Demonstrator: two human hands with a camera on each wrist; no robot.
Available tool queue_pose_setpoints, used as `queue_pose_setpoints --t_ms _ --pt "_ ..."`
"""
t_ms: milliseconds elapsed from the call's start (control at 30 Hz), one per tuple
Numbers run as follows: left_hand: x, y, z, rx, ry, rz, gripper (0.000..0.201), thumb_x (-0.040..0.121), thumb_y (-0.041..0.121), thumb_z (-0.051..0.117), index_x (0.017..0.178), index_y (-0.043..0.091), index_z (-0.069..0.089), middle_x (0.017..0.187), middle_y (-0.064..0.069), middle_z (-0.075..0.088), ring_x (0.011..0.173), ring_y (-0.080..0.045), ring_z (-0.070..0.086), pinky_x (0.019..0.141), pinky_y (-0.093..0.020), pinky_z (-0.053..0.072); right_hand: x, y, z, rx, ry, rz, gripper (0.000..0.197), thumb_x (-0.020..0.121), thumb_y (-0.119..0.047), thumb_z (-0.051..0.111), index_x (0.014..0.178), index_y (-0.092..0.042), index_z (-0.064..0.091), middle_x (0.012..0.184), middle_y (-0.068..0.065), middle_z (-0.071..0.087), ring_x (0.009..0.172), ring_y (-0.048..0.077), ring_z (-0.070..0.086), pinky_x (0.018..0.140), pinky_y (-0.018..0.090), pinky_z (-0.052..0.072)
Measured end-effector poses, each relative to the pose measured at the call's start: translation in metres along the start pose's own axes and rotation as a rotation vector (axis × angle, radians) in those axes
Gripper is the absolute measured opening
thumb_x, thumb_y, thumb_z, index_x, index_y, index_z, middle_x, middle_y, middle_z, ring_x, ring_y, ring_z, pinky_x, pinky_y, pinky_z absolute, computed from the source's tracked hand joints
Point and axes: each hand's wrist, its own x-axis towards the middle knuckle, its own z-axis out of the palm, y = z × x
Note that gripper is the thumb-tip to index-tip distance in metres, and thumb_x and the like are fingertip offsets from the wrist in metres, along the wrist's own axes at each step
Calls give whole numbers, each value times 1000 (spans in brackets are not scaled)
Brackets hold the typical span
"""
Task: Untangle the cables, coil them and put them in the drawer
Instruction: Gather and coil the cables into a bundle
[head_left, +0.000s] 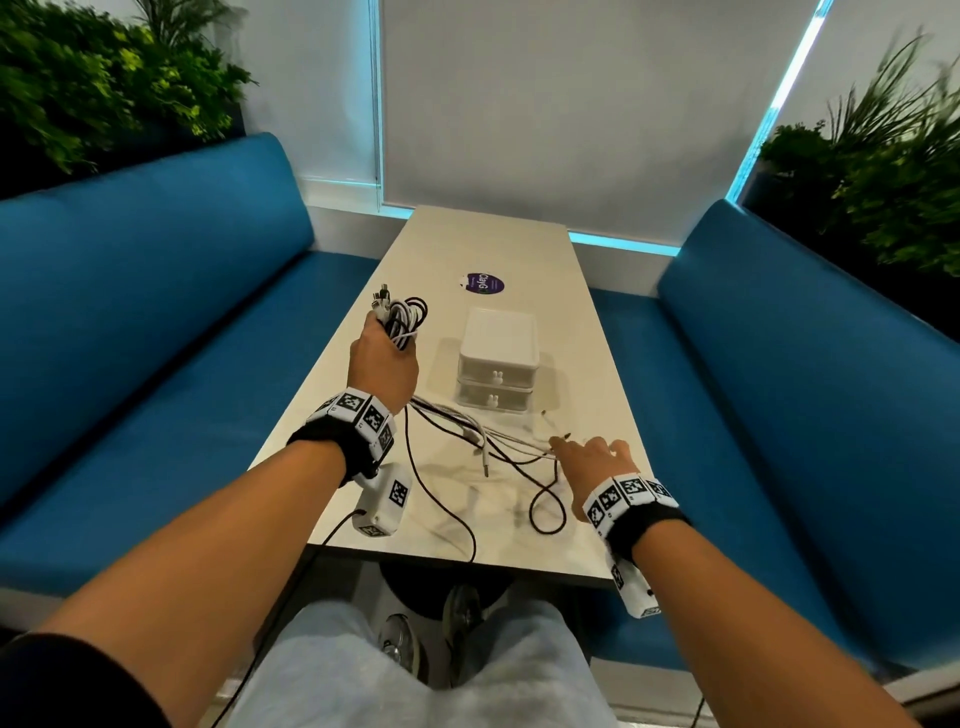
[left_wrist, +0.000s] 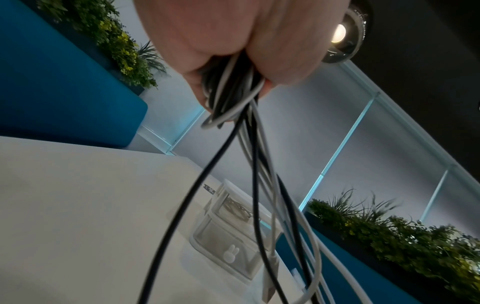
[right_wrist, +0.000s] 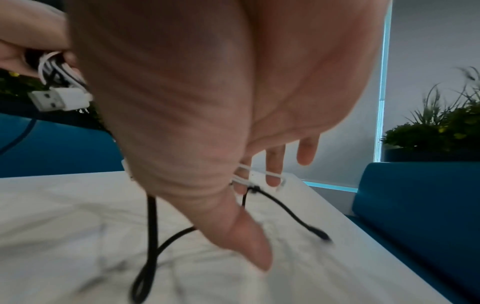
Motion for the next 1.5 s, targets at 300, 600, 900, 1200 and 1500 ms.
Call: queue_pose_setpoints --t_ms 300,600,900,1200,1500 --pt "0 4 0 10 -12 6 31 94 19 60 123 11 55 114 -12 67 107 -34 60 93 -38 49 12 0 7 -70 -49 91 44 87 -62 41 102 -29 65 104 -3 65 110 22 47 97 44 26" --pt "0 9 -3 -10 2 3 30 94 19 60 122 10 55 114 -11 66 106 -32 60 91 -36 49 -5 13 12 -163 -107 245 24 85 -47 48 94 -29 62 101 -3 68 108 25 55 104 46 21" --pt "-2 11 -2 -4 23 7 29 95 17 59 122 9 55 115 -13 66 107 -34 60 90 -35 47 -9 23 12 -69 -137 299 56 89 -21 48 141 -9 31 124 8 61 130 32 40 114 51 16" --pt "-11 6 10 -49 -92 17 25 96 20 58 120 14 56 110 -6 67 102 -29 61 90 -33 47 7 -12 4 263 179 -126 104 75 -75 46 155 -20 9 162 3 16 148 24 14 119 47 14" --pt "-38 18 22 -77 -264 68 18 95 31 59 97 13 63 76 -2 69 73 -26 68 70 -30 51 15 -101 -44 757 36 -276 68 80 -60 64 134 -23 46 125 0 65 108 20 63 94 36 49"
